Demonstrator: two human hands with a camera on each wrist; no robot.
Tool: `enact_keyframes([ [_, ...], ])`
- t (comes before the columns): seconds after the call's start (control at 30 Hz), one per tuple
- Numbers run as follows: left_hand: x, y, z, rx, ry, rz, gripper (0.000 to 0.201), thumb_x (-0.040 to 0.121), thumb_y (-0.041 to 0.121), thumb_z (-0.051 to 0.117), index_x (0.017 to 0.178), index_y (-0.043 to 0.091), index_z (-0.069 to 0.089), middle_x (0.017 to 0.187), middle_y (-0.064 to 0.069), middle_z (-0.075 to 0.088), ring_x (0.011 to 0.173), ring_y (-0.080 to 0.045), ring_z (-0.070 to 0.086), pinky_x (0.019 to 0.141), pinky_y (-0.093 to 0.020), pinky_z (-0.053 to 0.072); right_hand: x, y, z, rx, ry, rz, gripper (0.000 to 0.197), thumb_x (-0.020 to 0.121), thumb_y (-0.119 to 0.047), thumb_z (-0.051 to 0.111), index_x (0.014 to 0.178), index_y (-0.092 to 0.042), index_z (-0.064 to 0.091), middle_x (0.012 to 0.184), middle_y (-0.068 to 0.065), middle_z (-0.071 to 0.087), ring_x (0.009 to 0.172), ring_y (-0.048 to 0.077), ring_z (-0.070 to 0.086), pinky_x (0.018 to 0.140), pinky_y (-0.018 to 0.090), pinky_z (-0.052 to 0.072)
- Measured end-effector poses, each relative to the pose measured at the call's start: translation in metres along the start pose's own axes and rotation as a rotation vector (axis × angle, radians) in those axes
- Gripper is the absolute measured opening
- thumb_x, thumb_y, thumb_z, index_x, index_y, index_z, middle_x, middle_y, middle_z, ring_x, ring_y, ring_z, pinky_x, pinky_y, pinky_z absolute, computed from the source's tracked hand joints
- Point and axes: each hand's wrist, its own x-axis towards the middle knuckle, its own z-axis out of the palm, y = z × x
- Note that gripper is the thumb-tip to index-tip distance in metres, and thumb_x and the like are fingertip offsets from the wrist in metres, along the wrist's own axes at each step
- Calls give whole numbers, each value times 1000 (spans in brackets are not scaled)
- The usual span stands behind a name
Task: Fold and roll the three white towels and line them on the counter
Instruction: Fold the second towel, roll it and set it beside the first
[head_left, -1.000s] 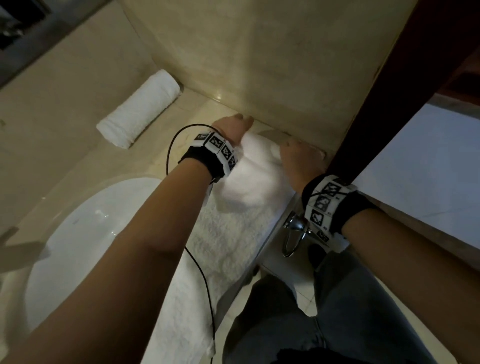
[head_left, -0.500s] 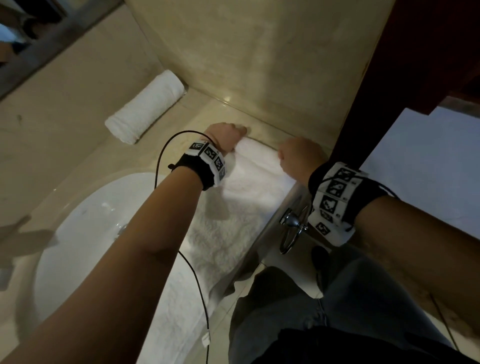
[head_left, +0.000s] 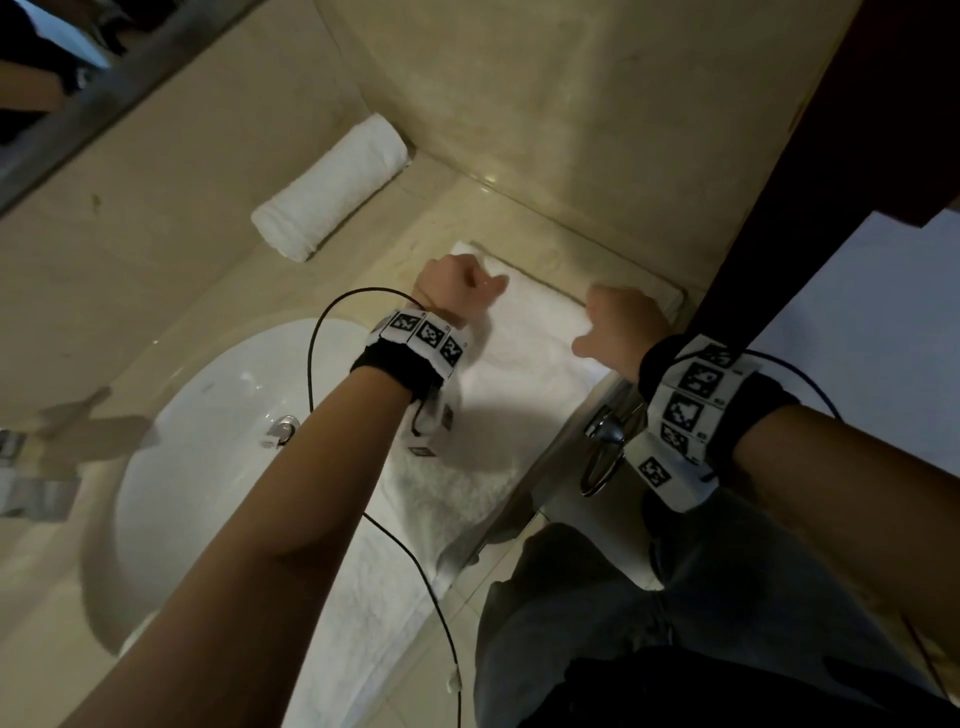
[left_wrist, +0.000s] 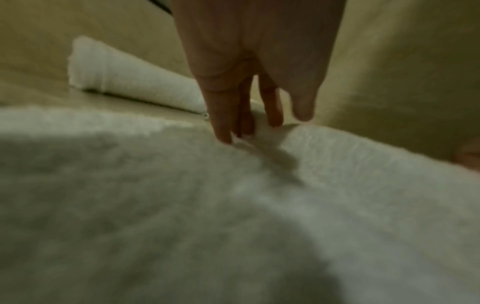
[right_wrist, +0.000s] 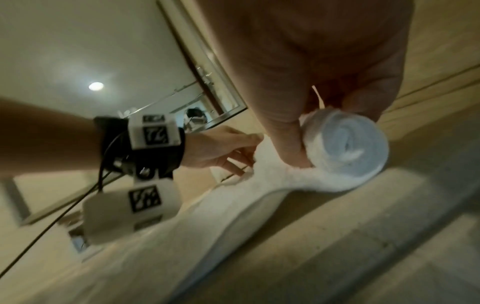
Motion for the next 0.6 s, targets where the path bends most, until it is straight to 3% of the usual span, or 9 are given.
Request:
enact_keyframes([
  [0.07,4,4,4,-117,41,-115,29,87,40,59,86,12,66,84,-2,65,79,-17,60,74,-28,49,-5,-4,5,-68,31,-42,27,84,-15,64,106,-2,54,118,18,54,106,35,56,78,32,43],
  [0.13,8,6,4,-119,49,-170,29,88,34,59,95,7,66,99,-6,62,83,-17,56,74,-25,46,-9,-9,10,-144,48,-86,27,88,-12,59,112,-1,54,122,17,50,108,36,55,84,36,46],
  [0.27,10,9,4,-143,98,-209,39,85,24,64,117,7,50,121,-10,44,100,-24,53,78,-20,38,-12,-8,8,-199,11,-149,30,90,-20,55,112,0,52,122,16,45,109,35,53,81,36,45],
  [0.43,12,13,4,-83,106,-190,43,86,22,61,126,18,47,126,-10,47,110,-25,54,81,-24,40,-11,-5,-3,-161,-66,-177,23,91,-19,43,96,1,55,113,16,46,108,34,47,82,36,42],
  [0.53,14,20,1,-37,97,-211,46,86,32,58,128,17,49,127,-10,53,112,-25,55,91,-29,44,-9,-7,-3,-69,-61,-87,25,87,-11,47,64,-6,39,78,8,42,83,28,48,58,24,33],
  [0.6,18,24,-3,-51,97,-231,49,85,40,58,125,13,53,124,-10,58,111,-26,56,88,-30,45,-8,-7,-1,9,-55,-54,31,86,-6,50,62,-11,31,76,8,43,77,24,45,58,24,30],
])
